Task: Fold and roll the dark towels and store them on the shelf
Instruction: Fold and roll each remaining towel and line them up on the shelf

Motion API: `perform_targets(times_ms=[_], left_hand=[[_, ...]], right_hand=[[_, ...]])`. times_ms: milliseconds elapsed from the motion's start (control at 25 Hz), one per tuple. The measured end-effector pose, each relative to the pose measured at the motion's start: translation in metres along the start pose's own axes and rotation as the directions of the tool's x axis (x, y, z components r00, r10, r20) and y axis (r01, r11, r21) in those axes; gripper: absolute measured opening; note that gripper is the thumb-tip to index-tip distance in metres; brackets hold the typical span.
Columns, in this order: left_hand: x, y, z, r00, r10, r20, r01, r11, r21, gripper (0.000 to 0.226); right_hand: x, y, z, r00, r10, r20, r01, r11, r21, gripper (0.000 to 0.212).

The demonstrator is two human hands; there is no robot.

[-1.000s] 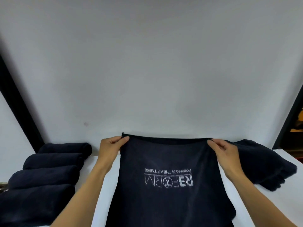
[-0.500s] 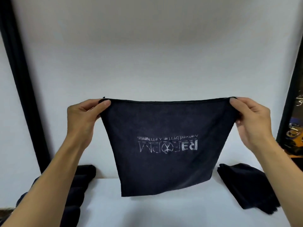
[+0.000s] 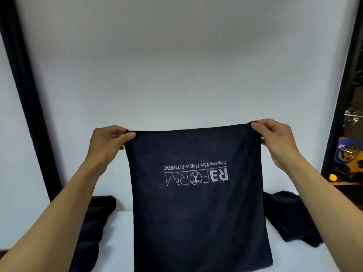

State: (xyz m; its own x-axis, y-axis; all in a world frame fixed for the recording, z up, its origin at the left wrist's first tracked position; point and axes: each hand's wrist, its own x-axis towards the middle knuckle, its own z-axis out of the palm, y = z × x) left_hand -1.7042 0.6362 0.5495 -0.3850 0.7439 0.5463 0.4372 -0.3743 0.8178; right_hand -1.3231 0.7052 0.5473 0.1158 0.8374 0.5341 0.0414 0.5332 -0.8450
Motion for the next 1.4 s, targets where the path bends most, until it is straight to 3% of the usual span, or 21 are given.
perform_targets(times_ms=[200, 360, 520, 600, 680, 800, 840, 920, 1080, 1240, 1400], left_hand=[[0.006, 0.022, 0.001, 0.998, -0.001, -0.055, -0.015, 0.956, -0.291, 0.006], [-0.019, 0.013, -0.014, 0.998, -0.009, 0.063, 0.037, 0.892, -0.45, 0.012], [-0.06, -0.029, -0.018, 0.956, -0.158, 0.248, 0.254, 0.87, -0.423, 0.011], [-0.082, -0.059, -0.013, 0.891, -0.29, 0.35, 0.409, 0.848, -0.337, 0.013], [-0.102, -0.095, -0.001, 0.779, -0.466, 0.42, 0.571, 0.803, -0.169, 0.018], [-0.13, -0.152, 0.018, 0.576, -0.7, 0.422, 0.728, 0.674, 0.125, 0.02], [-0.136, -0.168, 0.025, 0.546, -0.739, 0.394, 0.74, 0.646, 0.187, 0.017], [-0.138, -0.189, 0.038, 0.571, -0.753, 0.327, 0.744, 0.643, 0.183, 0.017], [-0.125, -0.204, 0.061, 0.692, -0.709, 0.135, 0.716, 0.698, -0.005, 0.015], [-0.122, -0.222, 0.069, 0.702, -0.7, 0.126, 0.682, 0.713, 0.164, 0.021], [-0.12, -0.218, 0.073, 0.755, -0.655, 0.019, 0.633, 0.736, 0.241, 0.008]], right_hand=[[-0.002, -0.016, 0.003, 0.999, 0.015, -0.031, -0.01, 0.988, 0.151, 0.012], [-0.038, -0.018, -0.009, 1.0, 0.017, -0.004, -0.015, 0.957, 0.29, 0.012], [-0.082, 0.011, -0.024, 0.989, 0.128, 0.069, -0.144, 0.932, 0.332, 0.017], [-0.098, 0.036, -0.032, 0.956, 0.256, 0.143, -0.287, 0.914, 0.288, 0.021], [-0.111, 0.07, -0.034, 0.885, 0.416, 0.209, -0.448, 0.883, 0.14, 0.022], [-0.13, 0.126, -0.025, 0.746, 0.623, 0.235, -0.6, 0.782, -0.168, 0.023], [-0.134, 0.143, -0.022, 0.707, 0.674, 0.217, -0.623, 0.737, -0.261, 0.022], [-0.134, 0.166, -0.016, 0.688, 0.707, 0.164, -0.628, 0.693, -0.353, 0.02], [-0.112, 0.188, -0.006, 0.786, 0.616, 0.043, -0.591, 0.771, -0.236, 0.022], [-0.118, 0.221, -0.002, 0.783, 0.62, 0.051, -0.513, 0.689, -0.512, 0.025], [-0.115, 0.224, -0.003, 0.858, 0.513, -0.01, -0.418, 0.688, -0.593, 0.022]])
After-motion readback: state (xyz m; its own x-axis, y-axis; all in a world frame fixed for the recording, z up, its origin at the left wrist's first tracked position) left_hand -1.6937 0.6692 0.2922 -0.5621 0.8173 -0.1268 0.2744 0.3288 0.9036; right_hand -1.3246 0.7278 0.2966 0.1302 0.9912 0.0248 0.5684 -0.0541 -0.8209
